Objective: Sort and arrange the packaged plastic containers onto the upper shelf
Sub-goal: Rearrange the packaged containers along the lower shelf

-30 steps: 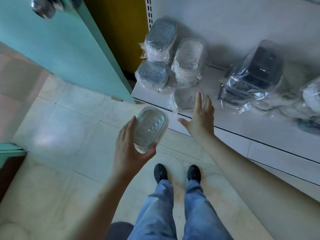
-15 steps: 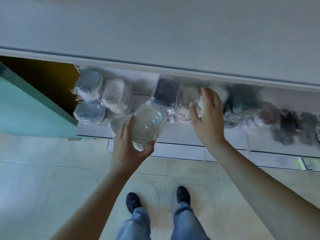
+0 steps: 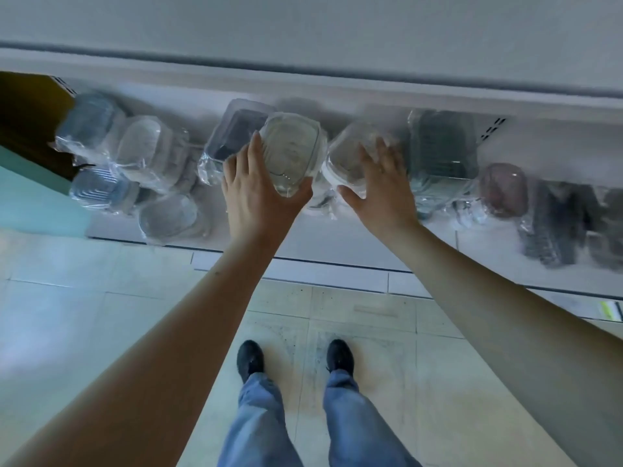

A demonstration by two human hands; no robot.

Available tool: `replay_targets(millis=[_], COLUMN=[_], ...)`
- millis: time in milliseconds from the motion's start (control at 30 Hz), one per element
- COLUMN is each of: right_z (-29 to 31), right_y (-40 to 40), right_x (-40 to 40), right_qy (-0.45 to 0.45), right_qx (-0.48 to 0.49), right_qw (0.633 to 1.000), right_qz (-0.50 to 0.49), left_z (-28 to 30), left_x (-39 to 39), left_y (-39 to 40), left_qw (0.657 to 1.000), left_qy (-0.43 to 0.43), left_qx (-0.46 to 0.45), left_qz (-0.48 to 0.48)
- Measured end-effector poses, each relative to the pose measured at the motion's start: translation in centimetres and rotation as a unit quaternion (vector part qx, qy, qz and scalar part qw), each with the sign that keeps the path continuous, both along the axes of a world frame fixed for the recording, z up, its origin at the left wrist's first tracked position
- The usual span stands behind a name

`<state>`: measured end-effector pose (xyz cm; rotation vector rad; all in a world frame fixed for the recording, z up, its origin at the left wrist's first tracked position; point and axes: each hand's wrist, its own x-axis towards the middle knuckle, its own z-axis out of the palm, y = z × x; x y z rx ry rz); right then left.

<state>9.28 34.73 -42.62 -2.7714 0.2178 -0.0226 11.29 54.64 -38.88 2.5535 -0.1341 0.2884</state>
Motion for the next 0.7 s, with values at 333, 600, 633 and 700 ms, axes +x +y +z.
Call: replay_targets(millis=[333,600,633,700], right_z=[-2.4,-2.3,-2.2,-1.9], right_y=[-1.8,-0.2,-0.1,0.1], right_x=[-1.1,-0.9,-0.7,-0.5], right_qy=[-0.096,-0.164,-0.163,-0.143], right_qx=[0.136,0.276,0.294,0.328], right_qw=[0.986,0.942,0.934,0.92], right_qz=[-0.012,-0.101,-0.119,-0.162], left_z=[-2.3,-4.5,-4.7,-5.0], left_x=[1.8,3.0,3.2,3.4], left_y=[-5.4,-7.8,-7.7,-7.4], left_qw=[0.999,0.995,0.994,0.993], left_qy=[0.017,0.082,0.087,0.092], left_qx=[-0.019,0.009,0.027,0.047], left_qz=[0.041,0.065,0.068,0.065])
